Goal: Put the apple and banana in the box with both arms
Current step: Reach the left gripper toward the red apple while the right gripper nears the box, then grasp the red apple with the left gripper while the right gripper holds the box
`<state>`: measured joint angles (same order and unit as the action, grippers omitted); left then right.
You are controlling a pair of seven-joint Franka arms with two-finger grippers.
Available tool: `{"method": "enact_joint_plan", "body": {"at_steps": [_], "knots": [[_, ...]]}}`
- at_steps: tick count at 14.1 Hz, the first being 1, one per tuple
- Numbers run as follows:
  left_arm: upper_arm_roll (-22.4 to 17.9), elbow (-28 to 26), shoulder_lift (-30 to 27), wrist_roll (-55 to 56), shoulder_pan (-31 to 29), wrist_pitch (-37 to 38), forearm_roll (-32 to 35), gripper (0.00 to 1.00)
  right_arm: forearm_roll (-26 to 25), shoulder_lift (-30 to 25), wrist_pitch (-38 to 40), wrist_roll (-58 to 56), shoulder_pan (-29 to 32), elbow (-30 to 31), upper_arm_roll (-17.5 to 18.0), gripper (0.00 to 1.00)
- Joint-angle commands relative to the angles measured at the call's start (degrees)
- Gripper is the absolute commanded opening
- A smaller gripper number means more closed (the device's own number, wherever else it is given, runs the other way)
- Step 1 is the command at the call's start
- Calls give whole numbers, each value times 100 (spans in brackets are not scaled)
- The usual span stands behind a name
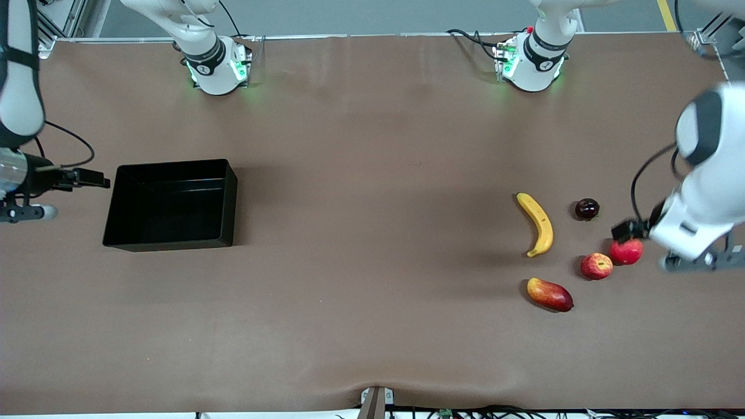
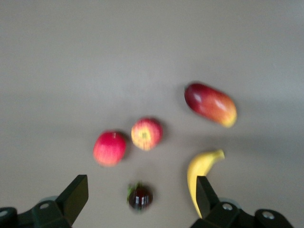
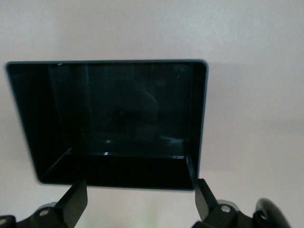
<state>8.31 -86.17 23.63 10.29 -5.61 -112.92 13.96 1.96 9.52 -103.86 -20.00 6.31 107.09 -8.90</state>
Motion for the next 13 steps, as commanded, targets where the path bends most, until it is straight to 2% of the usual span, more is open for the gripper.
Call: {"method": "enact_joint_plan", "body": {"at_steps": [1, 4, 7, 11, 12, 13], "knots": [[39, 180, 868, 244, -265, -834, 99, 100, -99, 294, -721, -861, 501, 295, 82, 100], [39, 189, 1573, 1094, -274, -1380, -76, 100, -81, 866, -1355, -1120, 765, 313, 99, 100], [39, -39, 1654, 1590, -169, -1373, -42, 100, -11, 1096, -1417, -1120, 784, 391, 99, 100], [31, -312, 1619, 1520, -204, -1320, 159, 100, 121, 1140, -1733, -1137, 793, 708, 99, 37], [31, -339, 1601, 1528, -195, -1189, 256, 100, 130, 1175, -1734, -1181, 819, 708, 108, 24], [39, -330, 1593, 1520, -195, -1032, 387, 100, 130, 1184, -1734, -1268, 854, 708, 108, 16]]}}
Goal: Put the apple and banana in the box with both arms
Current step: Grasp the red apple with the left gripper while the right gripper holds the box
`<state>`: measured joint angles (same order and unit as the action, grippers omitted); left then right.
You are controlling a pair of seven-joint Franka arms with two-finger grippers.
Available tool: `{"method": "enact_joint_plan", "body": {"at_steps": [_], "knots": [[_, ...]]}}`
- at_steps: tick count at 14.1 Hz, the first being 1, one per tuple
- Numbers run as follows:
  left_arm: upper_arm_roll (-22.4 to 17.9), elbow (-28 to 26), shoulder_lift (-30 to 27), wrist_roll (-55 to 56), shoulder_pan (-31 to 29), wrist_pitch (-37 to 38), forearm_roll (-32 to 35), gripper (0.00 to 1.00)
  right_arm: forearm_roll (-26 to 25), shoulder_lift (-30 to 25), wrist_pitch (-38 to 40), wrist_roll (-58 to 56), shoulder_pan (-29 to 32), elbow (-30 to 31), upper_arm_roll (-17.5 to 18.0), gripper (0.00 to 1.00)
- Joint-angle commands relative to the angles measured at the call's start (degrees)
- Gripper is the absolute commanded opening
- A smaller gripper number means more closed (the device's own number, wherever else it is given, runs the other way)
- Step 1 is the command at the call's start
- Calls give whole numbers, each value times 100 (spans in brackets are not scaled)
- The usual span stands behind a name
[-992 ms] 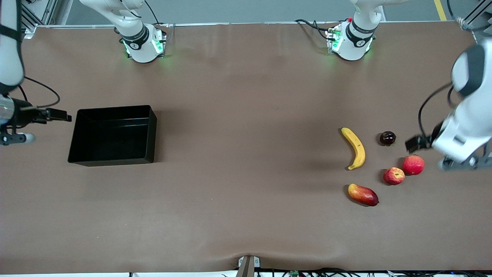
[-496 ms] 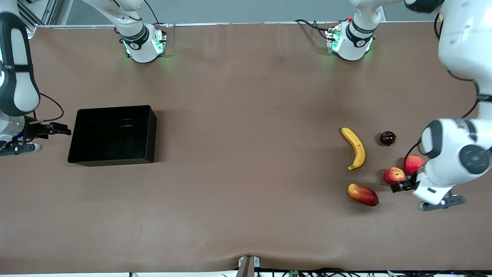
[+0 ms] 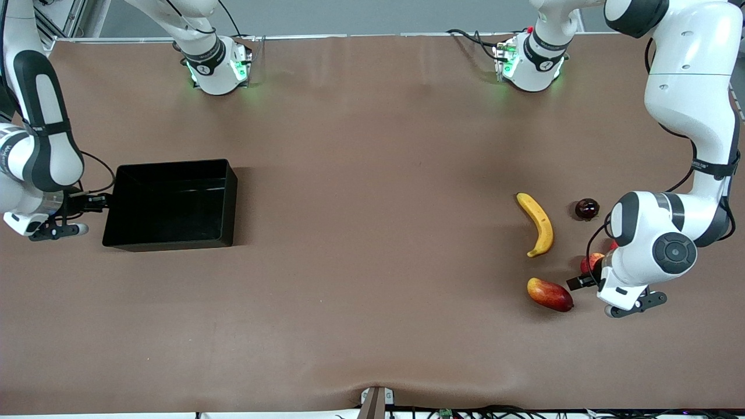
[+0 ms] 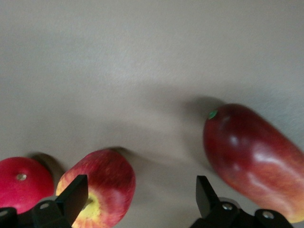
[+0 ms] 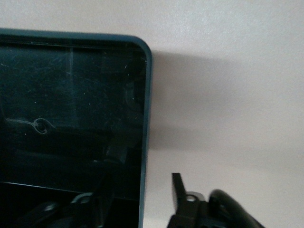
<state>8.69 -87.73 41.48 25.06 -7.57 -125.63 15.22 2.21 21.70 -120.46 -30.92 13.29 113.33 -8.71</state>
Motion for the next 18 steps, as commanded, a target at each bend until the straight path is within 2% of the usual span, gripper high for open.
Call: {"method": "enact_joint_plan", "body": {"at_steps": [1, 3, 7, 9, 12, 15, 18], "knots": [[2, -175, -202, 43, 1, 328, 375, 100, 104, 1, -75, -308, 200, 84, 88, 13], [2, -175, -193, 34, 10, 451, 473, 100, 191, 28, -40, -502, 227, 84, 88, 0], [10, -192, -184, 34, 1, 636, 649, 100, 280, -25, 371, -899, 253, -21, 88, 0], [2, -192, -167, 34, 10, 636, 658, 100, 359, -165, 1282, -846, 174, -388, 97, 0], [2, -201, -114, 69, 1, 636, 1044, 100, 622, -262, 2637, -646, 16, -1048, 97, 0], [2, -192, -26, 104, -16, 636, 1211, 100, 877, -534, 3202, -231, -229, -1094, 106, 0], [2, -192, 35, 140, -25, 619, 1256, 89, 1088, -911, 3432, 792, -721, -963, 106, 0]]}}
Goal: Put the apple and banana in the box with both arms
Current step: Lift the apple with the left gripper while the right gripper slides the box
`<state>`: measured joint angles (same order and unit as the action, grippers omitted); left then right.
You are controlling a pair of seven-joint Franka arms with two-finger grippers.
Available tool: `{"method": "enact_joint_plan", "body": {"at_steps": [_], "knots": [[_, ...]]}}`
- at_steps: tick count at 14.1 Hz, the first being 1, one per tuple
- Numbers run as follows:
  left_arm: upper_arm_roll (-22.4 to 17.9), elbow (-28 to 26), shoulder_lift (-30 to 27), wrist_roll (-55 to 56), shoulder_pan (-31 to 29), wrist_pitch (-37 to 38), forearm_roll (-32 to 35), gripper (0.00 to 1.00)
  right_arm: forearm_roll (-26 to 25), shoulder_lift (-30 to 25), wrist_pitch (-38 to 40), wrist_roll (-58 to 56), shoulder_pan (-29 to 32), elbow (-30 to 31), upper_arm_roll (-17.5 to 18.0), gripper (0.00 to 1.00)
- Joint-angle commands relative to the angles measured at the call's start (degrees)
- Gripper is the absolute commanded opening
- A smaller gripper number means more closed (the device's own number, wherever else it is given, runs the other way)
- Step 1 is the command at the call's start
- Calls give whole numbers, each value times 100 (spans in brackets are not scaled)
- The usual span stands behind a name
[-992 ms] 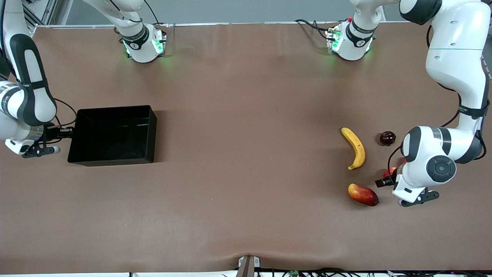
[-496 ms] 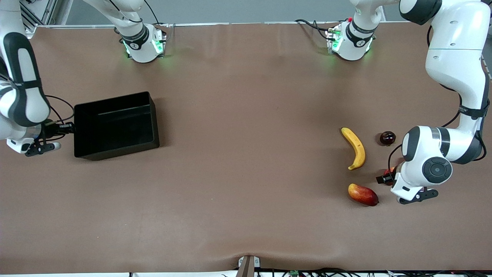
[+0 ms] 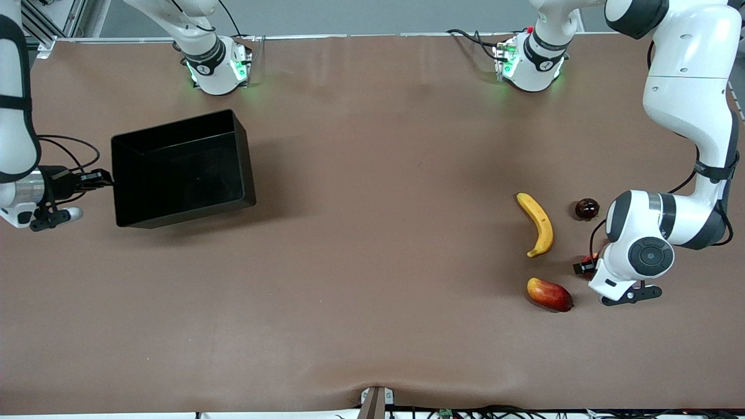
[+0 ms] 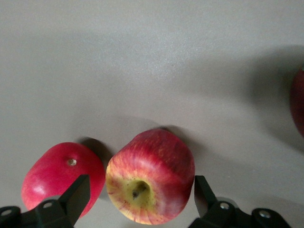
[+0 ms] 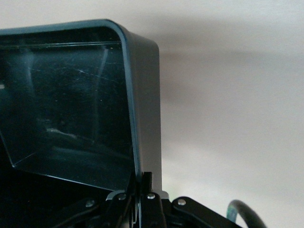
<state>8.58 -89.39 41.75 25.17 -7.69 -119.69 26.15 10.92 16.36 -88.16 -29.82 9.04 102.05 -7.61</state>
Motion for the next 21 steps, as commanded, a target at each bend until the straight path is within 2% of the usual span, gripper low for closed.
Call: {"method": "enact_joint_plan", "body": {"at_steps": [1, 2, 4, 5, 6, 7, 10, 13, 18, 21], "knots": [[12, -17, 52, 129, -22, 16, 162, 88, 314, -458, 281, 1141, -524, 122, 14, 0], [12, -17, 70, 129, -31, 7, 162, 85, 262, -415, 395, 1154, -987, -157, 162, 0], [12, -17, 70, 129, -39, -10, 162, 65, 357, -406, 396, 1626, -1431, -256, 207, 0], [12, -17, 61, 129, -39, -2, 162, 46, 550, -406, 309, 1846, -1519, -247, 260, 0], [21, -8, 44, 129, -31, -1, 162, 15, 735, -397, 212, 2092, -1763, -239, 269, 0], [21, 35, 26, 129, -22, 7, 136, 0, 858, -388, 89, 2521, -1922, -238, 278, 0], [91, 132, -157, 111, 40, 86, 74, 0, 1262, -275, -507, 3665, -2651, -212, 278, 0], [283, 159, -552, 120, 154, 533, -4, 0, 1545, 6, -1166, 4499, -3363, -203, 278, 0], [1039, 159, -1344, 129, 172, 1395, -84, 0, 1896, 727, -2818, 5354, -4506, -221, 278, 0], [1776, 150, -1599, 679, 172, 1764, -84, 0, 2264, 1218, -3679, 5391, -5068, -335, 278, 0]]}}
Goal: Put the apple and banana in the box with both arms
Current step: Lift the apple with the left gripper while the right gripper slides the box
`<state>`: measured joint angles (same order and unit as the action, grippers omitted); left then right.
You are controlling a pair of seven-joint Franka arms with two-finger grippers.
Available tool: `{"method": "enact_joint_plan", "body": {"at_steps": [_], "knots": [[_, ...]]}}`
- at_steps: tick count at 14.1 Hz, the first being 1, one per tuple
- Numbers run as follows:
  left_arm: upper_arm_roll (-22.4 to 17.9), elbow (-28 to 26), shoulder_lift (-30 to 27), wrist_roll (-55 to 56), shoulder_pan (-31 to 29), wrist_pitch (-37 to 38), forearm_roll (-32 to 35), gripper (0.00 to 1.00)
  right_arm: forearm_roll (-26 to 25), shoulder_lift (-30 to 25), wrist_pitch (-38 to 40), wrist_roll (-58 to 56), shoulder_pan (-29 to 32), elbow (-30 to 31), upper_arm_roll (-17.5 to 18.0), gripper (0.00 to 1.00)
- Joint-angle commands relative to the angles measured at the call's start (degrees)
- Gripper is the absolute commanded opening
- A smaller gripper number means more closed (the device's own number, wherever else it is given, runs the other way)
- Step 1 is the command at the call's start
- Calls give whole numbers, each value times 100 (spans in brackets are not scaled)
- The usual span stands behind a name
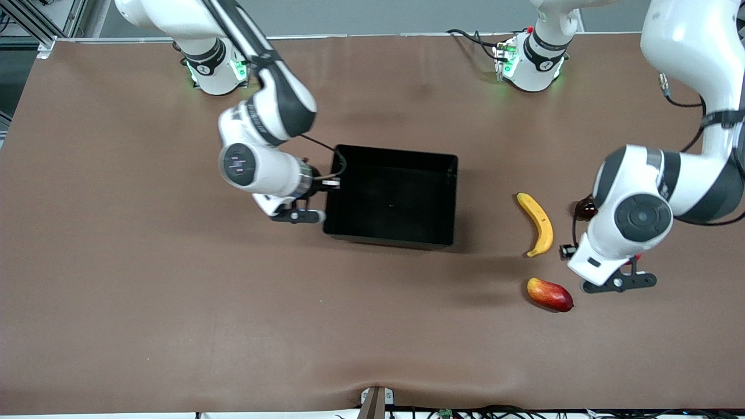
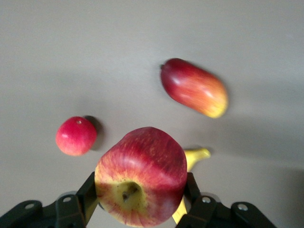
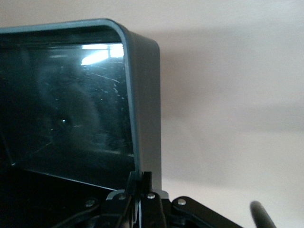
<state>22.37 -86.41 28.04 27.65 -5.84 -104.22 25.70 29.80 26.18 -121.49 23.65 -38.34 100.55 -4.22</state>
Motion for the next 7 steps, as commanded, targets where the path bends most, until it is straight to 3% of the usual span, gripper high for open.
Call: {"method": "enact_joint_plan", "body": {"at_steps": [1, 2, 3, 5, 7], "knots": [[687, -148, -229, 773, -13, 279, -30, 0, 404, 404, -576, 44, -419, -184, -70, 0], [942, -156, -220, 1046, 4, 280, -39, 0, 413, 536, -691, 52, -429, -193, -61, 0], [1179, -165, -185, 1328, 39, 280, -39, 0, 430, 590, -701, 52, -429, -202, -61, 21], [1296, -148, -115, 1724, 354, 271, -39, 0, 413, 564, -622, 123, -420, -202, -61, 100], [1305, -139, 34, 2075, 776, 262, -39, 0, 343, 416, -352, 88, -324, -202, -87, 100]]}}
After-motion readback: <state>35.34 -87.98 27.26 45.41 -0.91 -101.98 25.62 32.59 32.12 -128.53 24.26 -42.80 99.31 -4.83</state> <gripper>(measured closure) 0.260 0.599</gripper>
